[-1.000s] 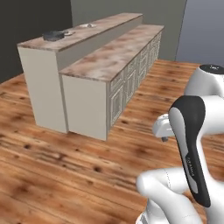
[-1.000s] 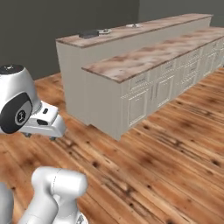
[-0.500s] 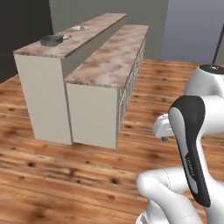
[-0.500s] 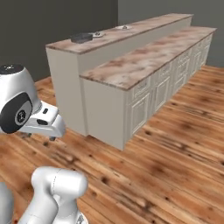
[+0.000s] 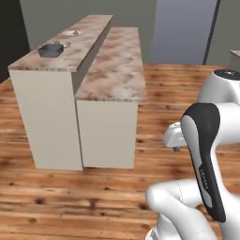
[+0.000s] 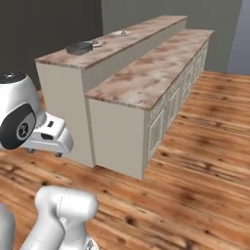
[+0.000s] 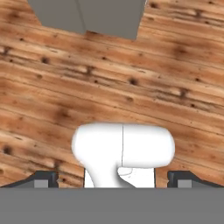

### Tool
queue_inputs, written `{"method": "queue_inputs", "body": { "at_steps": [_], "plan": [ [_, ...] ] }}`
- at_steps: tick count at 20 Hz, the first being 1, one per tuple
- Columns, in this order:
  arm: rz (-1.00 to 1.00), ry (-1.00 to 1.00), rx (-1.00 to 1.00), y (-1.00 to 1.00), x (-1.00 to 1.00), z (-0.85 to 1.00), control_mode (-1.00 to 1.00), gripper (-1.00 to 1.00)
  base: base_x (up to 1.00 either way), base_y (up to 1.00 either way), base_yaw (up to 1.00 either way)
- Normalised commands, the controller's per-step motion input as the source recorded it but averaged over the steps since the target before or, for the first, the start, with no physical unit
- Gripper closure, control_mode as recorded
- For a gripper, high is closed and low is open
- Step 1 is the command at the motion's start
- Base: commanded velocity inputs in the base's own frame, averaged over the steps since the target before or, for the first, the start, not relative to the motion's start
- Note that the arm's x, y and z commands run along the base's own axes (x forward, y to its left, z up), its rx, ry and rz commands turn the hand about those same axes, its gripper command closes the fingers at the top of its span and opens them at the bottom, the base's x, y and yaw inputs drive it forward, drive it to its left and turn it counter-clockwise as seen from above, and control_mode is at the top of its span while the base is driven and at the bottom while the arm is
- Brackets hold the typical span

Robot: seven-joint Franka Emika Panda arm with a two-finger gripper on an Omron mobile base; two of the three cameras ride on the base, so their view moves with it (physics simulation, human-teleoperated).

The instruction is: Place two dumplings into each of the tupperware containers and then place the containers in the fridge.

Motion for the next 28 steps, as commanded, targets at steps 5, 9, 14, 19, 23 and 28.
{"method": "queue_inputs", "body": {
  "at_steps": [5,9,14,19,23,28],
  "plan": [
    [0.0,0.0,0.0,0.0,0.0,0.0,1.0,-1.0,0.7,1.0,-0.35],
    [0.0,0.0,0.0,0.0,0.0,0.0,1.0,-1.0,0.64,1.0,-0.38],
    [0.0,0.0,0.0,0.0,0.0,0.0,1.0,-1.0,0.36,1.0,-0.34],
    [0.0,0.0,0.0,0.0,0.0,0.0,1.0,-1.0,0.18,1.0,-0.31],
    [0.0,0.0,0.0,0.0,0.0,0.0,1.0,-1.0,0.25,1.0,-0.31],
    [0.0,0.0,0.0,0.0,0.0,0.0,1.0,-1.0,0.29,1.0,-0.31]
  ]
}}
